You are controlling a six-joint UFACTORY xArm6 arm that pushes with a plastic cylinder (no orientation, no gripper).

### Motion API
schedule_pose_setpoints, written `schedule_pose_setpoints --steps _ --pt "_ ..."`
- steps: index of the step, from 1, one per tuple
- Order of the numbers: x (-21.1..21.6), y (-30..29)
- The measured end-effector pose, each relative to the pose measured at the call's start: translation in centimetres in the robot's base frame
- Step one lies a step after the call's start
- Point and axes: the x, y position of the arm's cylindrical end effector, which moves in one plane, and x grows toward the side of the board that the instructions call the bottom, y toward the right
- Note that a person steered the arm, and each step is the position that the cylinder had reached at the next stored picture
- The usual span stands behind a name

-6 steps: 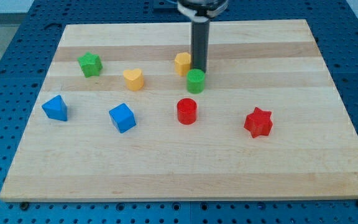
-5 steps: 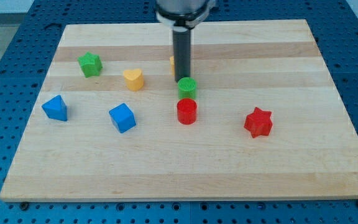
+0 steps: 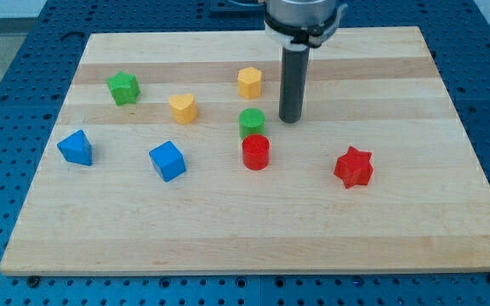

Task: Push the green circle towards blue triangle

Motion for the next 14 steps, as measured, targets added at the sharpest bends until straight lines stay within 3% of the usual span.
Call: schedule_pose_setpoints --steps 2,3,5,7,11,14 --pt "3.5 -7.0" --pt "3.5 -7.4" --pt "-0.7 -5.6" --pt "-0.9 -9.1" --pt "2.0 -15.8" --pt "3.6 -16.2"
